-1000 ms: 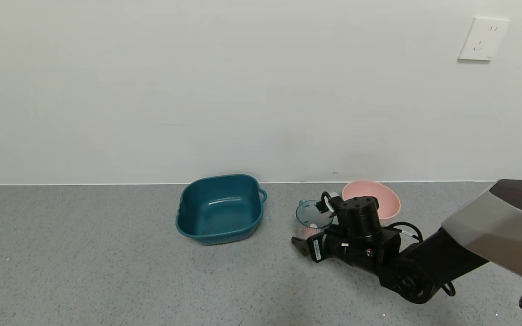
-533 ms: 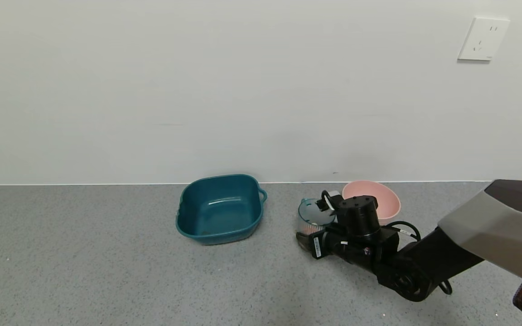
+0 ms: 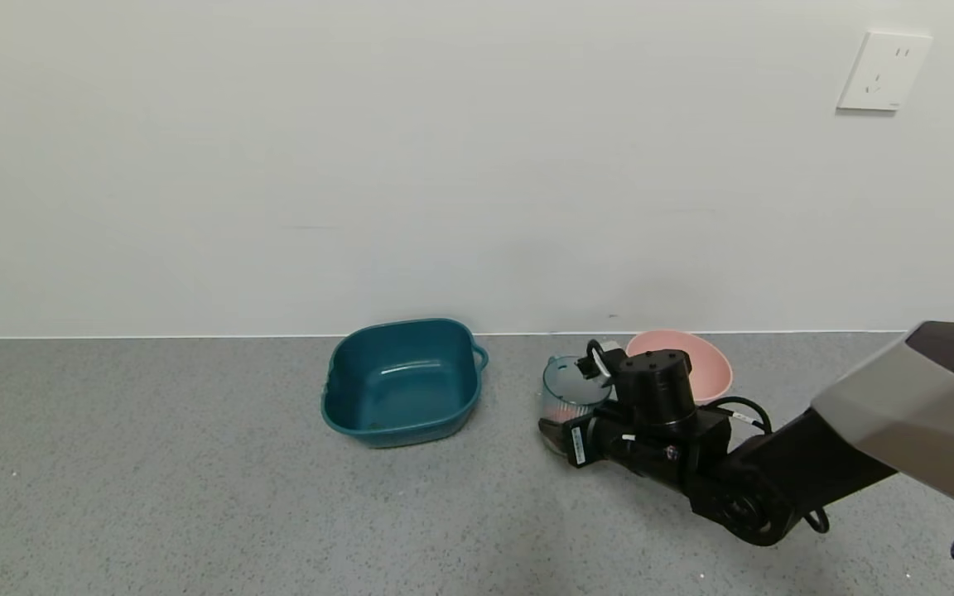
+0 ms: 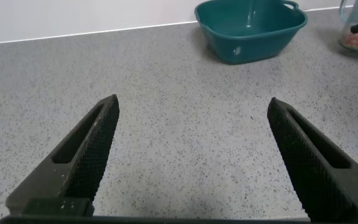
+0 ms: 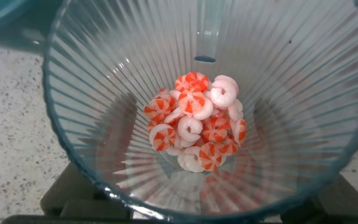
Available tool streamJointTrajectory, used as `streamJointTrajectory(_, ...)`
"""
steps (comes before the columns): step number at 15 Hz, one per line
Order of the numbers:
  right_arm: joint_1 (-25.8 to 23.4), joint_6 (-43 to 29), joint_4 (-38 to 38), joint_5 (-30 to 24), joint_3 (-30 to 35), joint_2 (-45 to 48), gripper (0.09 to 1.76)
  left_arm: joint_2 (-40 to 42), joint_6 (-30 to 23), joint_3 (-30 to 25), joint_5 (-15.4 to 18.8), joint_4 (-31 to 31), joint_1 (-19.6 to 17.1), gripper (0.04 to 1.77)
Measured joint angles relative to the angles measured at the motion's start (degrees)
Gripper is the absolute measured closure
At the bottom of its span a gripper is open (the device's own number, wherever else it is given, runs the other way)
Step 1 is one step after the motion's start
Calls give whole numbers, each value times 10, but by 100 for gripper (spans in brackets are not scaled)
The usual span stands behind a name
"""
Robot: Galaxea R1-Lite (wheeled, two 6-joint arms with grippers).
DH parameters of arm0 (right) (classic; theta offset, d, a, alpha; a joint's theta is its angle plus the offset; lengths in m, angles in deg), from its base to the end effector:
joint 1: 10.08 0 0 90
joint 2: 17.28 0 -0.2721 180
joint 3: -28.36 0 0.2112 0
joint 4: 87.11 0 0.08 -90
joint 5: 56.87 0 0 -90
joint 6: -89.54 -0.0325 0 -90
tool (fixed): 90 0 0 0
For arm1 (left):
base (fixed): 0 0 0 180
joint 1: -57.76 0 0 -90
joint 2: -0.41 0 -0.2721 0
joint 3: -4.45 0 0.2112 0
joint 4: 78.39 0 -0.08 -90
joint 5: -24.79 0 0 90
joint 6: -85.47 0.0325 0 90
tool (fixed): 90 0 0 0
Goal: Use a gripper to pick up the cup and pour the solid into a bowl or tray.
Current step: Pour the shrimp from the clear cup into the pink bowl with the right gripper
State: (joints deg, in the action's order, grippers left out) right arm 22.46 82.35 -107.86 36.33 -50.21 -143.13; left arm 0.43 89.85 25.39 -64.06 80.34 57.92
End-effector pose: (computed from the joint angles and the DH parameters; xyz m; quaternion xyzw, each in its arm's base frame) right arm 0.3409 0.2154 0.0152 -0.0112 0.2334 0.2323 0.9442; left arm 0.0376 -0.0008 0.0748 0.0382 0.0023 -0.0115 0.9992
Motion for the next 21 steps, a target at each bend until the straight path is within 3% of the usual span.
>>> streamJointTrajectory(10,-45,12,145,0,-54,132,53,0,0,0,0,0,0,9)
streamJointTrajectory(15,-103,33,187,-1,-50,181,53,0,0,0,0,0,0,9)
streamJointTrajectory(21,-196,114,197,-4,-33,193,53,0,0,0,0,0,0,9)
